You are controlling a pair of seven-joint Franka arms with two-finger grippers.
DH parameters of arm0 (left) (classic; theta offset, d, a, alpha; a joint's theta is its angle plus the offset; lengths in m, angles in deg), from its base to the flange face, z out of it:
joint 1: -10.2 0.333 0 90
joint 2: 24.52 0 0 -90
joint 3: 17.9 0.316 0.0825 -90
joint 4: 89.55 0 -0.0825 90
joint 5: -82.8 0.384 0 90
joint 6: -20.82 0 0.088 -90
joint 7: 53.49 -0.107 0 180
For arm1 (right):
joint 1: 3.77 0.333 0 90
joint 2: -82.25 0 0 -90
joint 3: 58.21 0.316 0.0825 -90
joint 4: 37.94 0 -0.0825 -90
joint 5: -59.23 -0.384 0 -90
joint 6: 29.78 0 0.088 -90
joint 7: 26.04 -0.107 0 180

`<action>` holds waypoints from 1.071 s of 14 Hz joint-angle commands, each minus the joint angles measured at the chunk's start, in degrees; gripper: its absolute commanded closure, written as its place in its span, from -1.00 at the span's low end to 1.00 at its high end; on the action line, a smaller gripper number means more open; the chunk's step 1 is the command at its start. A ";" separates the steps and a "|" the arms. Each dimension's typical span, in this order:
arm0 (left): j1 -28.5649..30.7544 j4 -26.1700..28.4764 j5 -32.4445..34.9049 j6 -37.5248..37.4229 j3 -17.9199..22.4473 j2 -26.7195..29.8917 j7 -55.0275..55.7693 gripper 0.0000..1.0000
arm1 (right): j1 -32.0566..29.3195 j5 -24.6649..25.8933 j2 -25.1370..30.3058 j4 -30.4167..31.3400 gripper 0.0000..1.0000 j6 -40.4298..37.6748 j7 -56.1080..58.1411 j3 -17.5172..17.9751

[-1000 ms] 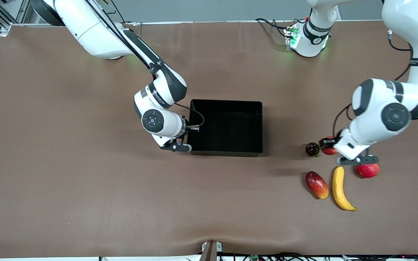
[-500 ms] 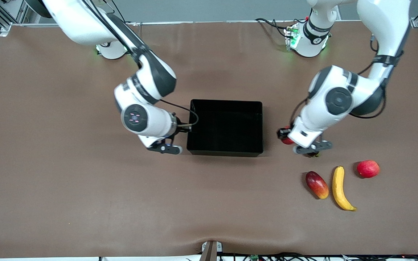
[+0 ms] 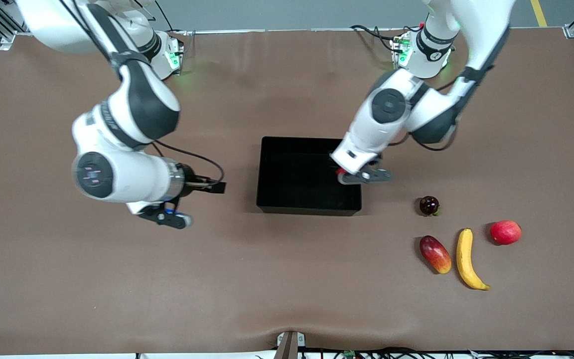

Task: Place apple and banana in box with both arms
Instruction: 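Release the box with the right gripper while the left gripper carries the apple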

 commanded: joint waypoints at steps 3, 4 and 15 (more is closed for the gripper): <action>-2.57 0.35 12.15 3.65 -0.09 -6.75 10.88 1.00 | -6.85 -0.31 3.50 -5.01 -1.00 -5.27 -0.30 0.49; -2.57 0.44 14.62 5.06 -0.09 -8.34 13.43 1.00 | -8.69 -0.22 3.95 -5.01 -1.00 -6.15 0.39 0.41; -5.29 1.41 21.23 6.21 -0.18 -13.63 24.26 1.00 | -17.85 11.04 22.65 8.22 -1.00 -6.70 27.03 0.67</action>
